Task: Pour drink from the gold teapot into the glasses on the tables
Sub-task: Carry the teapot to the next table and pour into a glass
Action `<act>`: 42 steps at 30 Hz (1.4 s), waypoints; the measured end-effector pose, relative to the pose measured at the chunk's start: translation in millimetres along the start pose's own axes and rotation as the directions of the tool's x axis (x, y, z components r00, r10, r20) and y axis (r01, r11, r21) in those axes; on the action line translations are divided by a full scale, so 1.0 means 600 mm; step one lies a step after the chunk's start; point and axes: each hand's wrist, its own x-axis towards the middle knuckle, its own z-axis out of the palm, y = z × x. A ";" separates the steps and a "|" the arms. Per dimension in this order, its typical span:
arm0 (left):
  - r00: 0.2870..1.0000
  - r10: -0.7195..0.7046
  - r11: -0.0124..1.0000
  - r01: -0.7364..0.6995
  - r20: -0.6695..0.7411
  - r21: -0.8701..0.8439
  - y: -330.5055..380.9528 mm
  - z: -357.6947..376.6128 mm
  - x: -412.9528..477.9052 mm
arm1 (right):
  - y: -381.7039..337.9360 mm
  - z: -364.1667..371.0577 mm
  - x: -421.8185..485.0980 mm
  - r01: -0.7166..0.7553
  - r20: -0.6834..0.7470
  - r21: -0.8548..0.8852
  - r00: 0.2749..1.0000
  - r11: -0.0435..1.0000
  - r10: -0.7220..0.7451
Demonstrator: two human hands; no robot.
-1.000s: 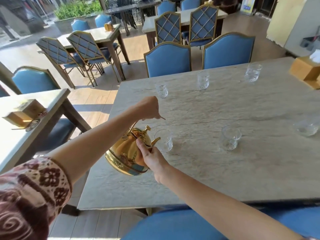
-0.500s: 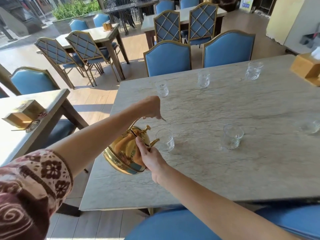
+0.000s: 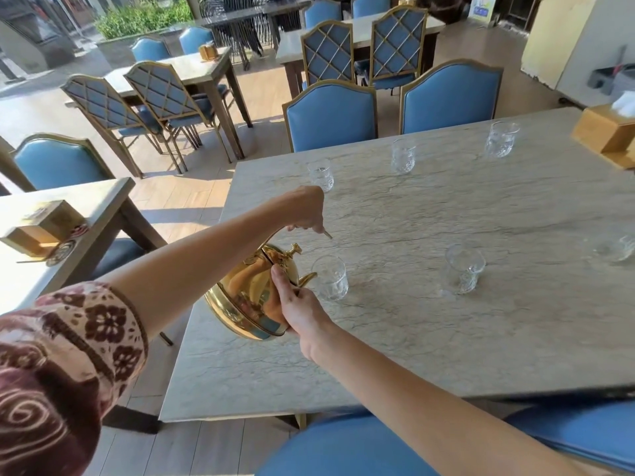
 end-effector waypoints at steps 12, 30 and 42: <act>0.999 0.040 0.999 -0.039 -0.019 0.020 0.002 -0.006 0.005 | -0.007 -0.003 0.003 0.009 0.007 0.006 1.000 1.000 -0.009; 0.998 0.059 0.992 -0.057 -0.015 0.111 0.009 -0.009 0.006 | -0.001 0.001 0.011 0.027 0.005 0.043 1.000 0.999 -0.028; 0.998 0.063 0.988 -0.059 -0.018 0.143 0.015 -0.002 0.003 | 0.018 0.006 0.019 0.060 -0.052 0.049 0.997 0.997 -0.057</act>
